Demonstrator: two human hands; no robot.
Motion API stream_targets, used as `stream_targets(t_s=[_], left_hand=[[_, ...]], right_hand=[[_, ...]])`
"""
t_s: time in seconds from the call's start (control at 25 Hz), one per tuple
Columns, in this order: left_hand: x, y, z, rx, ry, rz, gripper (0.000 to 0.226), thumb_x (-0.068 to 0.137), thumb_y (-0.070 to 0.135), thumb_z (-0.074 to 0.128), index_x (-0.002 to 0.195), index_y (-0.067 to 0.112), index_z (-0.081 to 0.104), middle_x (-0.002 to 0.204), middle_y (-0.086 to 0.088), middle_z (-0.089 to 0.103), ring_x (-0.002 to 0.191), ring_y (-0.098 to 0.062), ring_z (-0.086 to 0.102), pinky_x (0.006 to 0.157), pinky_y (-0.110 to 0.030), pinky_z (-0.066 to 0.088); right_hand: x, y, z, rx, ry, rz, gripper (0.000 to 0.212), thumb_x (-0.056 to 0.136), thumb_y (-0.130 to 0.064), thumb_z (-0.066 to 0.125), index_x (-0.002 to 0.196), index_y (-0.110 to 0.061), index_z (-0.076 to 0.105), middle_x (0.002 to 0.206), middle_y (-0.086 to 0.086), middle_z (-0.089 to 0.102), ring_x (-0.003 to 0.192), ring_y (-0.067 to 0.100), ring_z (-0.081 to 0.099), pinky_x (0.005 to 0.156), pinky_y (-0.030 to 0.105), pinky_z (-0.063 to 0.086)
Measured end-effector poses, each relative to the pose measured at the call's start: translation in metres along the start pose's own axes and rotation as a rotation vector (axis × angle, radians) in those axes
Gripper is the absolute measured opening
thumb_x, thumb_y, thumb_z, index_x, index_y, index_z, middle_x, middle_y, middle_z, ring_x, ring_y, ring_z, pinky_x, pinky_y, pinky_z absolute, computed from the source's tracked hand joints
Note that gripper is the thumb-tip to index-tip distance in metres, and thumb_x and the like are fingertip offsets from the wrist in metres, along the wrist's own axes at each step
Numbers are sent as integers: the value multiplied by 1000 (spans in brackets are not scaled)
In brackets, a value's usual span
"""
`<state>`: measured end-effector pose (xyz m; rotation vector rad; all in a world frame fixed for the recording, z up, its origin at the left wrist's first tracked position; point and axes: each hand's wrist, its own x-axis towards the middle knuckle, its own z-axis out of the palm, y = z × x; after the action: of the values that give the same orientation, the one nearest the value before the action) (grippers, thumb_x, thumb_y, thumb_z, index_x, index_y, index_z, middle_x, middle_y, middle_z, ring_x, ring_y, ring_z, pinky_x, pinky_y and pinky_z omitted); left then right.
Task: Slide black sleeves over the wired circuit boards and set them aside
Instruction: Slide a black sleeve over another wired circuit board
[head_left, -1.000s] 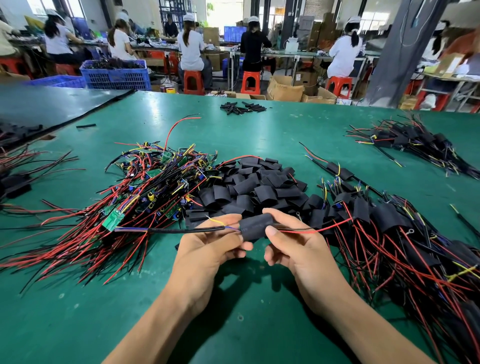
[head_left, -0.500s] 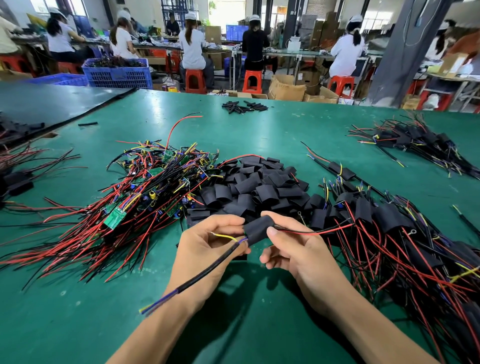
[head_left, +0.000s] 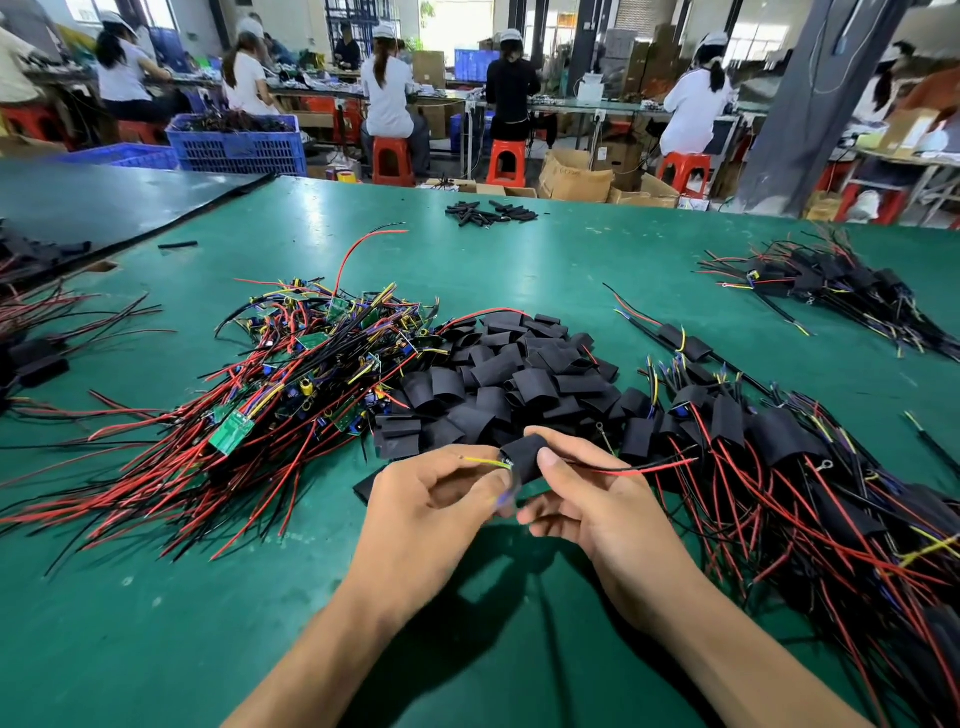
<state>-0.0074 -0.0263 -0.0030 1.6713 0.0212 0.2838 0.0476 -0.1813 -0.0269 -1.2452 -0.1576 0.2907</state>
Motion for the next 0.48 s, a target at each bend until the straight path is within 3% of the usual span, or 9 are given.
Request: stream_targets(t_s=[0.16,0.28,0.48], left_hand=[[1,3,1,-48,-14,-27,20,92,0,64,88,15,77,80,9,77,67,1,67,63,-10,49],[0,1,0,-12,-16,-46,23,90,6,69,86,26,77,76,5,77,63,1,64,62,-11,49],[2,-7,-2,93,34,1,17,87,6,72,83,22,78,69,3,74,61,-4,66,64,-15,52]], right_hand=[[2,0,-4,11,10,-15,29,75,-22,73,103,-18,77,81,12,72,60,22,68,55,25,53],[3,2,-7,-18,4,-30,23,87,-10,68,109,-13,74,81,13,73,60,21,68,56,27,55],[2,4,-6,-39,-9,-51,24,92,0,62,112,-10,71,83,14,72,57,23,67,57,30,57]])
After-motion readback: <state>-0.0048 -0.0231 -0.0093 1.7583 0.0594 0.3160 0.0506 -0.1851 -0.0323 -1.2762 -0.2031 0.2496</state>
